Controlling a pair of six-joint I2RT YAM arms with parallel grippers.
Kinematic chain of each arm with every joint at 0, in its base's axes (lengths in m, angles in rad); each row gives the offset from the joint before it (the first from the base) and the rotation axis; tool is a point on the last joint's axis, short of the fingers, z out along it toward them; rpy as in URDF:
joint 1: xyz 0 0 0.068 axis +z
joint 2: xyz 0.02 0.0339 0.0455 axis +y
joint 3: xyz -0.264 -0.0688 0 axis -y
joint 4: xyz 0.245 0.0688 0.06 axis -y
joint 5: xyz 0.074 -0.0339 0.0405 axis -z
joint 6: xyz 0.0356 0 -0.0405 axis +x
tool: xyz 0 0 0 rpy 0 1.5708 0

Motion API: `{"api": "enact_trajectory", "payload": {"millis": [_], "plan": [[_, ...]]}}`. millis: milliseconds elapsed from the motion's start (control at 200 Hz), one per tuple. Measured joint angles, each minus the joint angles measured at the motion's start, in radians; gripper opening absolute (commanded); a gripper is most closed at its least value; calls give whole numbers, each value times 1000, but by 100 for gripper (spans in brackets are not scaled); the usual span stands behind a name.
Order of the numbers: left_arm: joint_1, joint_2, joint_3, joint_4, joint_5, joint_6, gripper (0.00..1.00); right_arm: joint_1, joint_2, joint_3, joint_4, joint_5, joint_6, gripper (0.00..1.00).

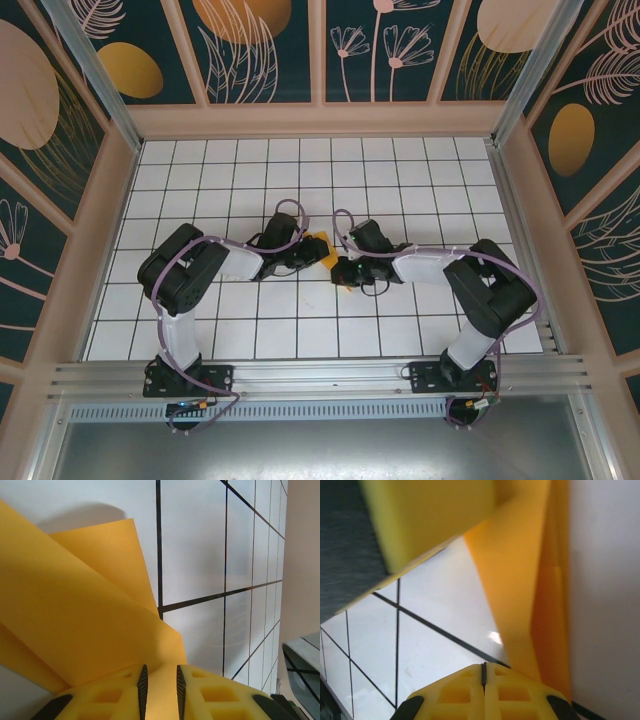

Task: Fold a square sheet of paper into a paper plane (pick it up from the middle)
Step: Fold the wing for the fifth time at the center of the table.

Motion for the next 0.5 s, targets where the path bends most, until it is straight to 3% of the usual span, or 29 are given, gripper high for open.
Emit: {"api": "enact_trajectory", "payload": {"millis": [500], "plan": [[0,3,6,-10,1,0,26,-63,0,-94,153,-89,47,4]]}}
